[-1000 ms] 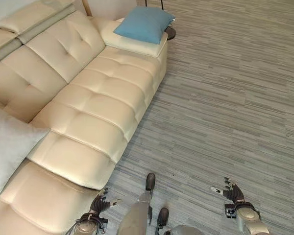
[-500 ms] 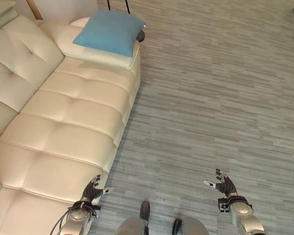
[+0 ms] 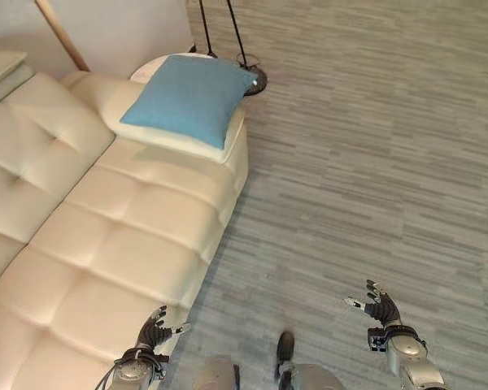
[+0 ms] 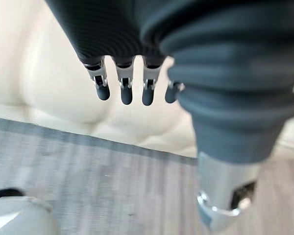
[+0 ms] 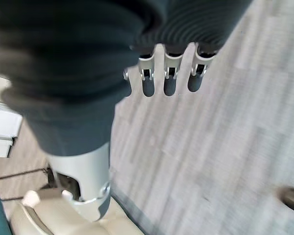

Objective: Pick up all the scattered cushions and arrange them neatly on the sofa.

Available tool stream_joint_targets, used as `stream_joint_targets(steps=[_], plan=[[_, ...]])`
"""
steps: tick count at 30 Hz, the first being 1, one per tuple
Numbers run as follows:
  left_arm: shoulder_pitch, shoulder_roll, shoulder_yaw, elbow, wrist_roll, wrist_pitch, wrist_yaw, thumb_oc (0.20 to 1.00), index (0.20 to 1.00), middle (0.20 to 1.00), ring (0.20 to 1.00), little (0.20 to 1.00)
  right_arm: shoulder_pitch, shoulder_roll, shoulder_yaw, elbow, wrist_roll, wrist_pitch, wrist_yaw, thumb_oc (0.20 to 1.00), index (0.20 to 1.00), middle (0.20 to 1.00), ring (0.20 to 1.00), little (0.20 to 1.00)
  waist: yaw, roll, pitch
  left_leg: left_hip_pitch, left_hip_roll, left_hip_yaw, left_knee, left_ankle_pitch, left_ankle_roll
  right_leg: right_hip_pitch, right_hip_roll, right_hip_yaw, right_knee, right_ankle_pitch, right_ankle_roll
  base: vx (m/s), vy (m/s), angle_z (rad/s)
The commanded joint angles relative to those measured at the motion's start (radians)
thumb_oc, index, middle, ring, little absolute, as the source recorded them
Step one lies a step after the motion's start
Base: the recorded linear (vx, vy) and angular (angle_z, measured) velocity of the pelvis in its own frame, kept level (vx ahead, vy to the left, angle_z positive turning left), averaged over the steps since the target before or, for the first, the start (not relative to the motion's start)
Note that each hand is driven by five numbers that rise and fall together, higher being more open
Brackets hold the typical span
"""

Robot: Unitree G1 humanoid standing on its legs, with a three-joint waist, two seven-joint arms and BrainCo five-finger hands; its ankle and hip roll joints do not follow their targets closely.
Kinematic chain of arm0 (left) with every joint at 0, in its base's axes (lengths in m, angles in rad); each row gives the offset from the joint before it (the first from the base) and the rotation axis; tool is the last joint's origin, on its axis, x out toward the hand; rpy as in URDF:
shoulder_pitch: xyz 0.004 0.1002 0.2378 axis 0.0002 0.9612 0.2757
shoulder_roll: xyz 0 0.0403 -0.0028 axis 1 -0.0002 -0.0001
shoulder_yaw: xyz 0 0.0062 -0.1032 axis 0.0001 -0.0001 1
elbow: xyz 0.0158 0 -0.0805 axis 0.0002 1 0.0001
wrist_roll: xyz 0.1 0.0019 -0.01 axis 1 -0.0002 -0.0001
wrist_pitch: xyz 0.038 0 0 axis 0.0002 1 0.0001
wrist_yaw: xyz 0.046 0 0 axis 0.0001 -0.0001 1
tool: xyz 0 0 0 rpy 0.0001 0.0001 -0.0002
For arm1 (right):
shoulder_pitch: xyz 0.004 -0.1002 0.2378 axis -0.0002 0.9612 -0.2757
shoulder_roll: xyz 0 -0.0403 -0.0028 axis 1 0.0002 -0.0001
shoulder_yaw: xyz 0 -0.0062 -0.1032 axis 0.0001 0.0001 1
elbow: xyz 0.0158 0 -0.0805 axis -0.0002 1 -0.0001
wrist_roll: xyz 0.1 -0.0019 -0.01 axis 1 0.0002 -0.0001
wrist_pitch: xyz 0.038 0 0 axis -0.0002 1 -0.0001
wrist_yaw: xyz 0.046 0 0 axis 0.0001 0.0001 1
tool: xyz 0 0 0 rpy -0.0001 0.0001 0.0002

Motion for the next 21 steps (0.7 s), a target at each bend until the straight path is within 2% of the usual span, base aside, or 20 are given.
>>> stream_joint_targets(steps=[1,2,3,5,7,8,9,11,12,13,15,19,21], plan=[[-0.022,0.017,-0.026,-0.002,-0.007,-0.028,0.006,1.0,1.0,1.0,1.0,1.0,0.02,-0.056,-0.034,-0.024,0.04,-0.029,-0.02,1.0,1.0,1.0,1.0,1.0,-0.005,0.015,0.01,0.04,-0.03,0.033,-0.263,0.11,0.01,-0.014,-0.031,-0.027,0.067,-0.117,0.161,0.35,0.082,-0.12],[-0.02,0.015,-0.031,-0.003,-0.001,-0.028,0.006,1.0,1.0,1.0,1.0,1.0,0.016,-0.056,-0.029,-0.016,0.036,-0.028,-0.028,1.0,1.0,1.0,1.0,1.0,0.015,0.022,0.009,-0.026,-0.054,0.043,-0.357,0.187,-0.004,0.028,-0.009,-0.016,0.05,-0.128,0.164,0.29,0.078,-0.09],[-0.018,0.015,-0.031,-0.007,0.0,-0.028,0.006,1.0,1.0,1.0,1.0,1.0,0.014,-0.055,-0.025,-0.013,0.032,-0.026,-0.031,1.0,1.0,1.0,1.0,1.0,0.026,0.032,0.004,-0.045,-0.062,0.038,-0.417,0.237,-0.014,0.045,0.008,-0.009,0.04,-0.129,0.167,0.41,0.12,0.02],[-0.009,0.014,-0.028,-0.002,0.011,-0.015,0.012,1.0,1.0,1.0,1.0,1.0,0.009,-0.053,-0.023,0.004,0.011,-0.014,-0.049,1.0,1.0,1.0,1.0,1.0,0.053,0.042,-0.001,-0.068,-0.063,0.042,-0.486,0.301,-0.034,0.093,0.023,0.009,0.029,-0.145,0.177,0.34,0.136,-0.05],[0.007,0.016,-0.022,-0.007,0.013,-0.019,0.01,1.0,1.0,1.0,1.0,1.0,0.012,-0.047,-0.019,-0.001,0.005,-0.01,-0.032,1.0,1.0,1.0,1.0,1.0,0.063,0.045,-0.011,-0.034,-0.056,0.039,-0.524,0.289,-0.025,0.104,0.022,0.028,0.041,-0.159,0.19,0.28,0.174,-0.91],[0.02,0.012,-0.012,-0.005,0.009,-0.022,0.005,1.0,1.0,1.0,1.0,1.0,0.02,-0.042,-0.006,-0.019,-0.019,-0.013,-0.015,1.0,1.0,1.0,1.0,1.0,0.067,0.04,-0.025,-0.016,-0.079,0.006,-0.477,0.268,-0.004,0.125,-0.01,0.036,0.059,-0.164,0.208,0.34,0.246,-1.24],[0.025,0.013,-0.01,-0.004,0.008,-0.02,-0.001,1.0,1.0,1.0,1.0,1.0,0.023,-0.036,-0.007,-0.029,-0.03,-0.008,-0.005,1.0,1.0,1.0,1.0,1.0,0.065,0.034,-0.033,0.0,-0.081,0.007,-0.469,0.255,0.003,0.12,-0.031,0.038,0.083,-0.158,0.219,0.34,0.245,-0.99],[0.024,0.018,-0.009,-0.003,0.01,-0.019,-0.003,1.0,1.0,1.0,1.0,1.0,0.024,-0.03,-0.007,-0.035,-0.034,-0.007,-0.002,1.0,1.0,1.0,1.0,1.0,0.062,0.032,-0.04,0.014,-0.08,0.01,-0.47,0.247,0.01,0.108,-0.04,0.046,0.108,-0.147,0.224,0.2,0.15,-0.78],[0.022,0.033,0.005,-0.002,0.01,-0.017,0.0,1.0,1.0,1.0,1.0,1.0,0.018,-0.027,-0.006,-0.049,-0.036,-0.011,-0.002,1.0,1.0,1.0,1.0,1.0,0.063,0.028,-0.033,0.048,-0.085,0.024,-0.45,0.204,0.037,0.073,-0.074,0.051,0.217,-0.123,0.241,0.24,0.187,-0.77],[0.019,0.041,0.007,-0.006,0.012,-0.018,0.002,1.0,1.0,1.0,1.0,1.0,0.017,-0.027,-0.004,-0.056,-0.037,-0.013,0.0,1.0,1.0,1.0,1.0,1.0,0.062,0.032,-0.033,0.055,-0.082,0.03,-0.447,0.194,0.044,0.047,-0.086,0.045,0.258,-0.092,0.248,0.21,0.173,-0.6],[0.01,0.049,0.007,-0.012,0.011,-0.02,0.009,1.0,1.0,1.0,1.0,1.0,0.006,-0.023,0.003,-0.06,-0.041,-0.008,0.002,1.0,1.0,1.0,1.0,1.0,0.056,0.039,-0.025,0.09,-0.08,0.026,-0.449,0.171,0.059,-0.035,-0.091,0.043,0.317,-0.064,0.229,0.16,0.082,-0.42],[0.003,0.054,0.02,-0.008,-0.004,-0.023,0.022,1.0,1.0,1.0,1.0,1.0,-0.015,-0.025,0.013,-0.058,-0.032,-0.007,0.001,1.0,1.0,1.0,1.0,1.0,0.039,0.047,-0.005,0.132,-0.081,0.022,-0.444,0.14,0.066,-0.096,-0.101,0.007,0.276,-0.065,0.215,0.15,-0.01,-0.03],[0.006,0.049,0.028,-0.001,-0.014,-0.023,0.026,1.0,1.0,1.0,1.0,1.0,-0.035,-0.033,0.024,-0.063,-0.032,-0.002,-0.002,1.0,1.0,1.0,1.0,1.0,0.03,0.046,0.007,0.183,-0.079,0.012,-0.45,0.104,0.059,-0.143,-0.12,-0.017,0.181,-0.026,0.227,0.32,-0.145,0.27]])
